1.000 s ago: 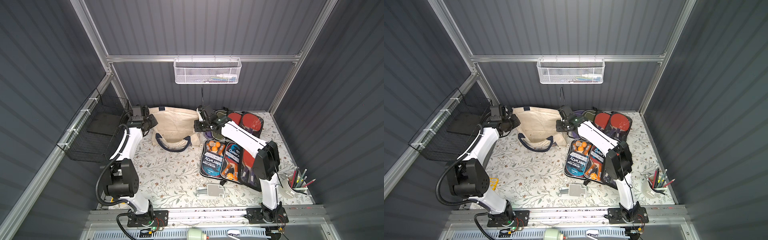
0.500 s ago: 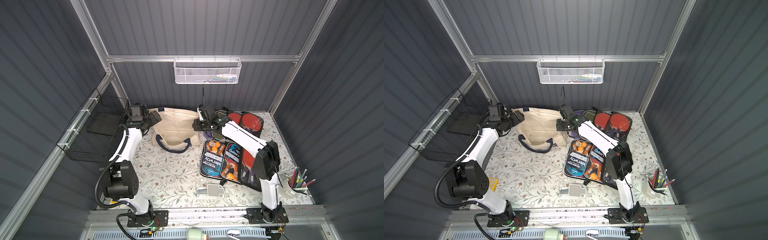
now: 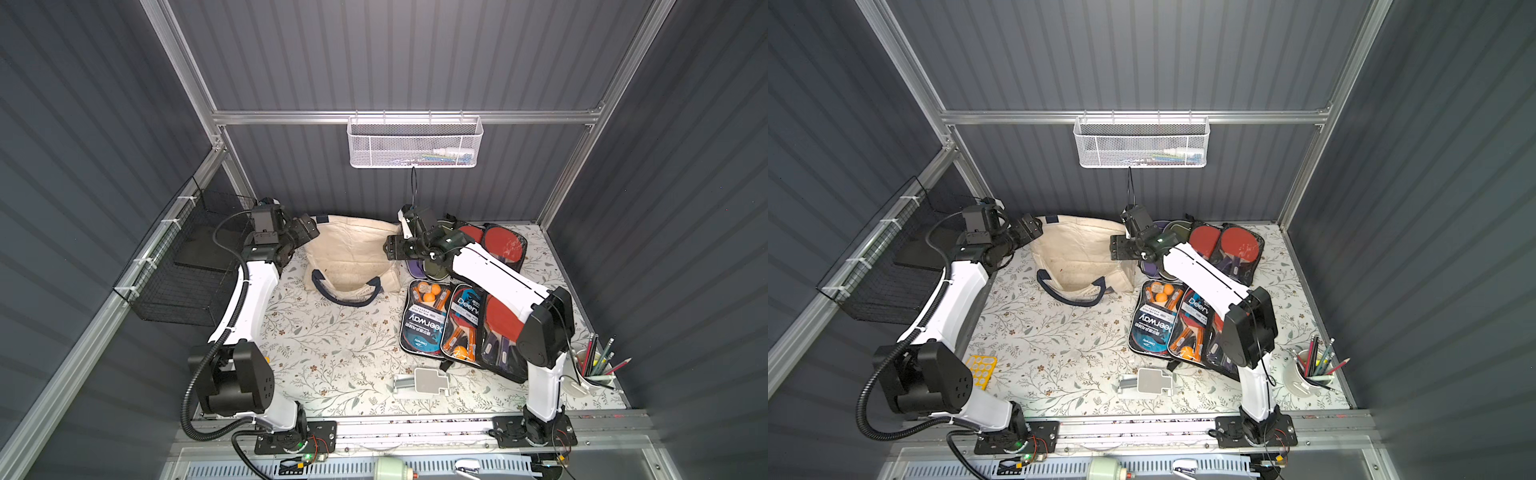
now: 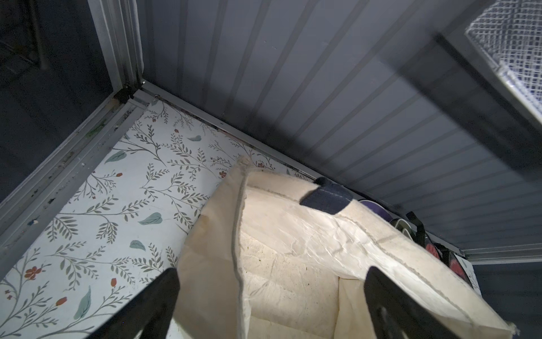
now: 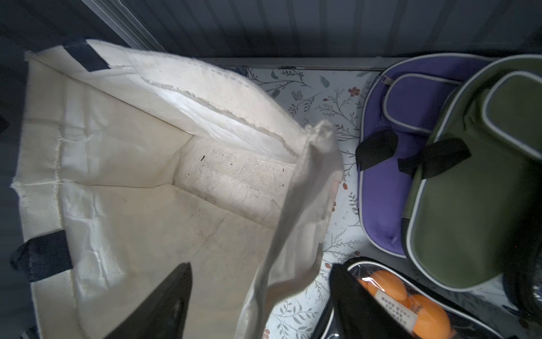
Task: Remove the ping pong set from the canvas bag
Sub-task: Adjust the canvas bag at the center of the board.
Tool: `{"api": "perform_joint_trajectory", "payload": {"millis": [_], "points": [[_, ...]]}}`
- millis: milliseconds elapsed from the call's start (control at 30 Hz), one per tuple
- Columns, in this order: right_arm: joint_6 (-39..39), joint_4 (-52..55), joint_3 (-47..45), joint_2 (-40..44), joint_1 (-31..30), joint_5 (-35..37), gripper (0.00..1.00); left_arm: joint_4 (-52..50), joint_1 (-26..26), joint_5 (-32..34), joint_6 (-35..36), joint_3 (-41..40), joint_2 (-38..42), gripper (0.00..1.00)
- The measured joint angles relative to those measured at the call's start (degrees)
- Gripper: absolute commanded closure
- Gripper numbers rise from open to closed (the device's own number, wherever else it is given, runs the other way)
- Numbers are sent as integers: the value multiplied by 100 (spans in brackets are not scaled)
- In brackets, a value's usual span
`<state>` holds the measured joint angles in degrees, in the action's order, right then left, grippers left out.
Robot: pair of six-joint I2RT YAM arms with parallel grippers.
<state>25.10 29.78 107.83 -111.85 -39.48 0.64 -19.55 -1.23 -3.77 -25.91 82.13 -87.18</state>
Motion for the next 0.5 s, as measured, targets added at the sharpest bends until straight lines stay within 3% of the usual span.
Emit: {"api": "perform_joint_trajectory", "payload": {"millis": [67, 300, 500], "points": [[-79, -20, -81, 168, -50, 83, 1, -42, 0, -61, 85, 0, 136, 0], [-243, -90, -544, 992, -245, 267, 1, -568, 2, -212, 581, 44, 765, 1], [-382, -101, -1274, 2199, -245, 525, 1, -1399, 96, -24, 929, 28, 1445, 1]]}}
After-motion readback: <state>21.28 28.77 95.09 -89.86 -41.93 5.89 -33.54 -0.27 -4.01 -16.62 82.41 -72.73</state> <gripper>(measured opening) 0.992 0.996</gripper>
